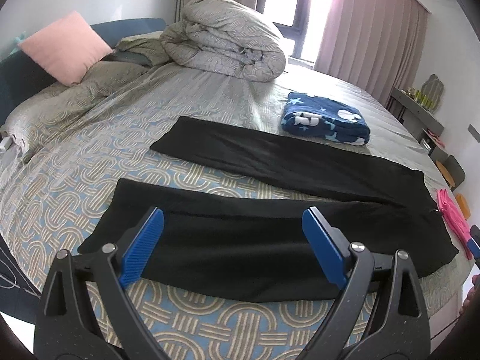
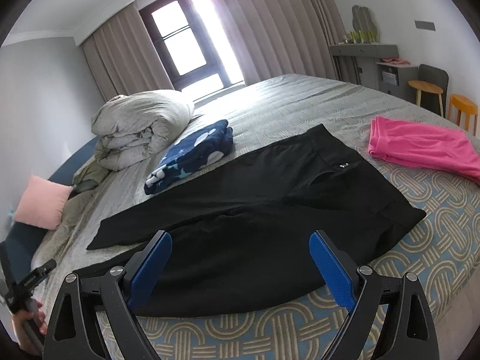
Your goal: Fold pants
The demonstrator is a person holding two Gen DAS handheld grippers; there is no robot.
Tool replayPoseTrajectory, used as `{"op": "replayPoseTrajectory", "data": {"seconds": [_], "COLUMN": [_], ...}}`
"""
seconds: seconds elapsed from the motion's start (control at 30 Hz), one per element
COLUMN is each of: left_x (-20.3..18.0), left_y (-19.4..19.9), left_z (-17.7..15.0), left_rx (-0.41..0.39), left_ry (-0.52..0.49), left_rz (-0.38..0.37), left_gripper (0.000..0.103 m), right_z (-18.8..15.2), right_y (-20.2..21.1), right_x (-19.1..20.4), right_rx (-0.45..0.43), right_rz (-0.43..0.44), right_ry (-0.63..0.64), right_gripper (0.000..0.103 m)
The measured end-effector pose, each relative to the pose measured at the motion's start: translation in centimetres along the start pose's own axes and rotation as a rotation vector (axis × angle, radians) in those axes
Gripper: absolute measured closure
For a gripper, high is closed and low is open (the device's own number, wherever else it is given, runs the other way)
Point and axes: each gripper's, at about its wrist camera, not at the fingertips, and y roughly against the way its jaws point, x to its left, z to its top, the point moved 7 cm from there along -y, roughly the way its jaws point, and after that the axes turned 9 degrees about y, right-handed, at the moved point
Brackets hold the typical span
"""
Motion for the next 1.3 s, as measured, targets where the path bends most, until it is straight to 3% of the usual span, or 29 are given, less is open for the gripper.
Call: {"op": "replayPoseTrajectory", "data": {"seconds": [0.37, 0.47, 0.53, 0.77, 1.3], "left_x": [4.3, 5.9, 7.1, 9.4, 11.1], "left_y": [-2.2, -3.1, -3.8, -4.9, -6.9], "left_z": [-1.8, -3.2, -4.2, -6.5, -5.8], "left_rx": [0.117, 0.197, 0.250, 0.369, 0.382], "left_ry": [0.181, 0.286, 0.368, 0.569, 0.772], "left_rz": [0.006, -0.028, -0.052, -0.081, -0.114], "left_gripper": [0.009, 0.014, 0.024, 0.024, 0.024], "right_z": [-1.0, -1.6, -2.2, -3.6, -5.5], "right_y": [-0.5, -0.6, -0.8, -0.9, -3.1], "right_x": [-4.1, -5.7, -6.7, -8.6, -11.7], "right_rx": [0.051, 0.072, 0.094, 0.127, 0.195], "right_rz": [-0.059, -0.084, -0.097, -0.097, -0.057], "right_ry": [-0.105, -0.148, -0.186, -0.272, -0.465], "right_gripper": [0.008, 0.008, 0.008, 0.008, 0.008]}}
